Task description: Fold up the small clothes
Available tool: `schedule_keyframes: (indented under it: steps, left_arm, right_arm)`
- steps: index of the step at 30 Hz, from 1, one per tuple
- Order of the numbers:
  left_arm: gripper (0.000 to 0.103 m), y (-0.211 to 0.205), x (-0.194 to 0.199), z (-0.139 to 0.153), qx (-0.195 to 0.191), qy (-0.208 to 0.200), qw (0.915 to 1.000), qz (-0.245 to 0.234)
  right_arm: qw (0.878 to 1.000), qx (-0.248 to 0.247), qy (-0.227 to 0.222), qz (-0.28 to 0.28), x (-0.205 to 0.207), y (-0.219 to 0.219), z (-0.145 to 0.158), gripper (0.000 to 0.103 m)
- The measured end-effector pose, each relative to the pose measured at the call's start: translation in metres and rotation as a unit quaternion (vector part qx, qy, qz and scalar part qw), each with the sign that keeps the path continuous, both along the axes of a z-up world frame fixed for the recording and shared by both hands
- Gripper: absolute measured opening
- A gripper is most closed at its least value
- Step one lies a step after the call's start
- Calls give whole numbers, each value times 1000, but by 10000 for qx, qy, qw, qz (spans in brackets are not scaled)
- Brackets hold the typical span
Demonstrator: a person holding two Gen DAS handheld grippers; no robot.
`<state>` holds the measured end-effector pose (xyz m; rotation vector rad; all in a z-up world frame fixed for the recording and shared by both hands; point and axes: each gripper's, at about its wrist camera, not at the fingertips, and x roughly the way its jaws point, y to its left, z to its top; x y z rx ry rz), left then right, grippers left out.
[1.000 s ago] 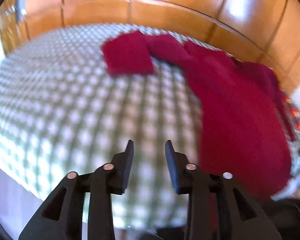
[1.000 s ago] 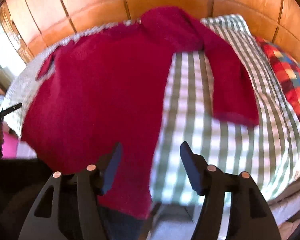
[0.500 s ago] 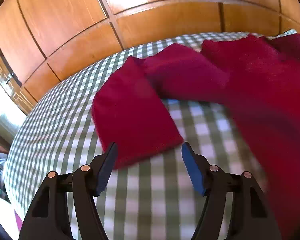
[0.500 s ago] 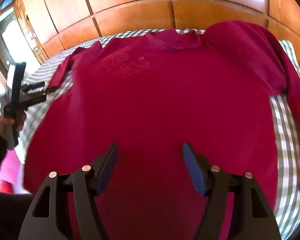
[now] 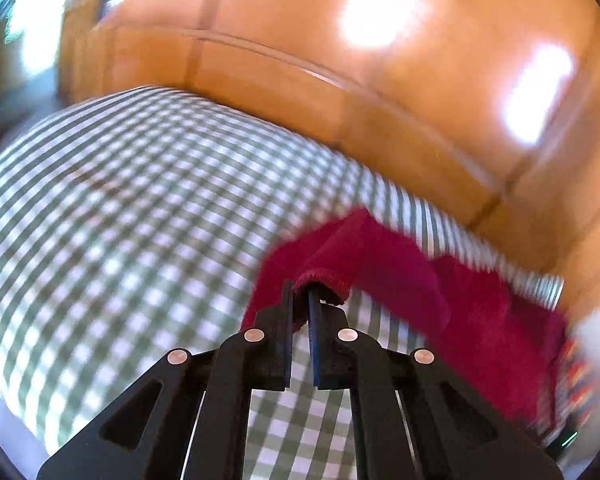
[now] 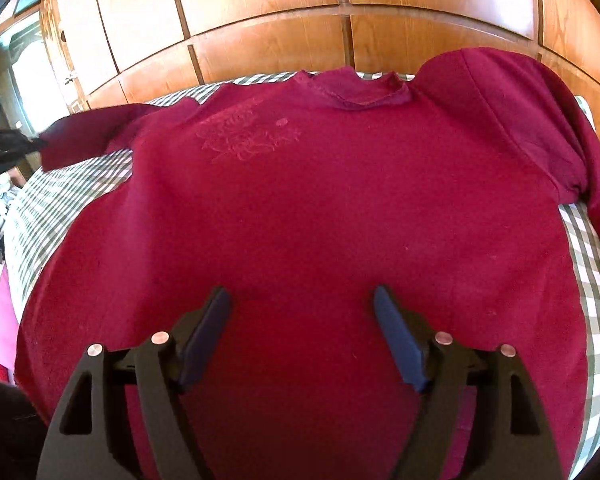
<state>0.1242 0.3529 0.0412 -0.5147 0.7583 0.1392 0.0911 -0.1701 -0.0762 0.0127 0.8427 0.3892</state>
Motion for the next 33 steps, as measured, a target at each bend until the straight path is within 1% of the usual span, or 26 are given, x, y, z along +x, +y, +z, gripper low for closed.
schedule_keyframes:
  steps: [1, 3, 7, 10, 12, 13, 14, 17, 19, 20, 22, 24, 26, 27, 28, 30, 32, 33]
  left_arm:
    - [5, 12, -2, 7, -148, -17, 9997, 189]
    - [5, 37, -3, 23, -279, 17, 9978, 607]
    - [5, 78, 17, 34, -180, 393, 9920, 1188]
    - [5, 96, 33, 27, 61, 710, 9868, 1454]
    - [5, 105, 45, 11, 145, 921, 9827, 1599]
    - [5, 108, 51, 0, 322, 1091, 9798, 1642]
    - [5, 112, 58, -17, 446, 1335, 9748, 1729]
    - [5, 123, 66, -57, 512, 1785, 9646, 1874]
    - [6, 128, 69, -80, 458, 2001, 9598, 1914]
    - [6, 130, 70, -88, 606, 2140, 9547, 1979]
    - [6, 139, 63, -100, 885, 2369, 9407, 2259]
    - [6, 151, 51, -102, 873, 2364, 9355, 2476]
    - [6, 156, 38, -93, 892, 2315, 9281, 2777]
    - [6, 154, 30, -84, 867, 2120, 9317, 2820]
    - [6, 147, 26, -77, 893, 1942, 9390, 2694]
    - [6, 125, 22, -63, 1111, 1711, 9482, 2435]
    - [6, 93, 19, -51, 1010, 1315, 9662, 1975]
    - [6, 70, 18, -46, 962, 1111, 9758, 1620]
  right_arm:
    - [10000, 6, -4, -3, 0, 0, 0, 76]
    - [10000, -1, -13, -13, 0, 1, 0, 76]
    - [10000, -23, -25, -18, -2, 0, 0, 76]
    - [10000, -41, -37, -21, -3, 0, 0, 76]
    - [10000, -64, -50, -27, -3, 2, -1, 76]
    - [10000, -79, -53, -28, -4, 2, -1, 76]
    - [9999, -89, -52, -29, -4, 2, -1, 76]
    - [9999, -95, -57, -32, -3, 2, -1, 77]
    - [9999, -126, -60, -34, -3, 2, -1, 78]
    - [9999, -144, -61, -33, -2, 2, -1, 78]
    - [9999, -154, -60, -37, -1, 3, -1, 79]
    - [9999, -139, -70, -42, -1, 2, -1, 79]
    - [9999, -140, -77, -47, -1, 3, -2, 80]
    - [9999, -137, -79, -50, -1, 3, -2, 80]
    - [9999, -133, -79, -52, -1, 3, -2, 80]
    - [9999, -131, -53, -55, -1, 2, -1, 80]
    - [9999, -123, 30, -36, -1, 1, 3, 79]
    - [9999, -83, 103, -58, -1, -4, 7, 76]
